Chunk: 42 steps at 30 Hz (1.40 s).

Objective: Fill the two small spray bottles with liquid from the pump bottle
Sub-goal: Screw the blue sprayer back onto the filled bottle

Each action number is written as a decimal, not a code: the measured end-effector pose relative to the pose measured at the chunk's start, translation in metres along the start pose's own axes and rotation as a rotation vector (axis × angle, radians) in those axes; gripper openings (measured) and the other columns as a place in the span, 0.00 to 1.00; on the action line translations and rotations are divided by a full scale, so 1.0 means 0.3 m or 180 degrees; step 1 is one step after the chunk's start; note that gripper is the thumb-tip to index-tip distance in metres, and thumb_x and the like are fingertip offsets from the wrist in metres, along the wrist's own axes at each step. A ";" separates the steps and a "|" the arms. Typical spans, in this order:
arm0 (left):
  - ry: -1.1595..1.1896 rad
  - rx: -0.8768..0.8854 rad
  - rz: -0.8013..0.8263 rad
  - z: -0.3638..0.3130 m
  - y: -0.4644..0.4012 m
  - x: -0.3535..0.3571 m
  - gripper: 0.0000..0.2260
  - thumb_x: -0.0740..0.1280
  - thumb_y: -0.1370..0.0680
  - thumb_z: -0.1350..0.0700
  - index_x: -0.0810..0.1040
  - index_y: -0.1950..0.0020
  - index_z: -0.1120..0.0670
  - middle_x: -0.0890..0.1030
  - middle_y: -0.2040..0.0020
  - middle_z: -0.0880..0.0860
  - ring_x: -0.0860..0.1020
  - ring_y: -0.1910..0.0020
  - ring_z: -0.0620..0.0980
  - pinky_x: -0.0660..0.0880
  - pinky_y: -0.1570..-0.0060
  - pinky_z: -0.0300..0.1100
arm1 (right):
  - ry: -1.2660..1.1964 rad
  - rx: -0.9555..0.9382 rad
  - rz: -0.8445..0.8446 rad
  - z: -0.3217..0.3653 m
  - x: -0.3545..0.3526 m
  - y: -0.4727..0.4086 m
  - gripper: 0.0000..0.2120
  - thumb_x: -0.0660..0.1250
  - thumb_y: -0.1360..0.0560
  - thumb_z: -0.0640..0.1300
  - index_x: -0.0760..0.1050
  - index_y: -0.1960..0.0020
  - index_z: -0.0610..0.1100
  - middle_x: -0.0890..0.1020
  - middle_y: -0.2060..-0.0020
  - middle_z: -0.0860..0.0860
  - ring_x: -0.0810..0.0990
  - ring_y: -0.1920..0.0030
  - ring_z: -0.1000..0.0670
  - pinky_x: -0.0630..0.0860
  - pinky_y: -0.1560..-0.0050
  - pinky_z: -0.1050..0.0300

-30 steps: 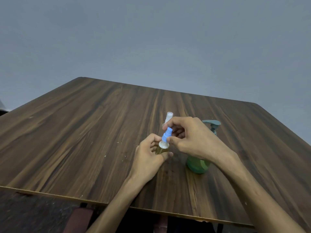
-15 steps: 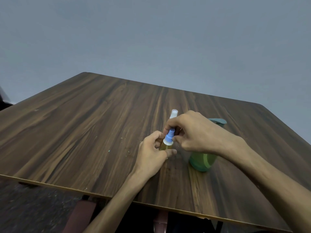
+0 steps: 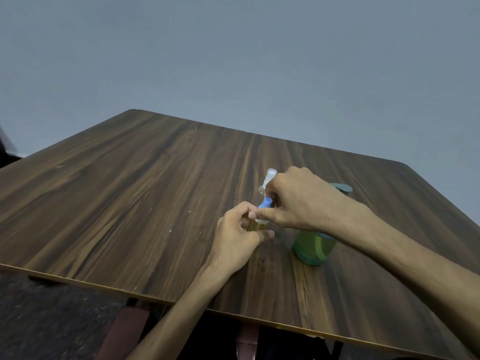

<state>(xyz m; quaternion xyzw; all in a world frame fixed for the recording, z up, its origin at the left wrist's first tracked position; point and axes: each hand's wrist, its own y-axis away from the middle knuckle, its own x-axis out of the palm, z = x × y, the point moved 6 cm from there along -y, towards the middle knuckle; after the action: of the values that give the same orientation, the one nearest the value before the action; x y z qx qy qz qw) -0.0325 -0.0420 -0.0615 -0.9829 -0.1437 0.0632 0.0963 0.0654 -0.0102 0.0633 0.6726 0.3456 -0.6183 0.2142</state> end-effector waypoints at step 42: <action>0.0065 -0.0084 0.0024 0.005 0.005 0.001 0.12 0.81 0.30 0.65 0.81 0.57 0.52 0.82 0.68 0.44 0.81 0.65 0.40 0.76 0.61 0.39 | 0.0624 -0.0319 0.0753 0.027 -0.023 -0.029 0.21 0.60 0.19 0.62 0.76 0.54 0.45 0.79 0.59 0.49 0.70 0.67 0.54 0.64 0.67 0.55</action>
<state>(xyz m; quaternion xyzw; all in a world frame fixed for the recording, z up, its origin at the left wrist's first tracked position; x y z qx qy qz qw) -0.0322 -0.0429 -0.0631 -0.9852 -0.1398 0.0516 0.0846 0.0534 -0.0116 0.0701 0.7542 0.3137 -0.5021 0.2841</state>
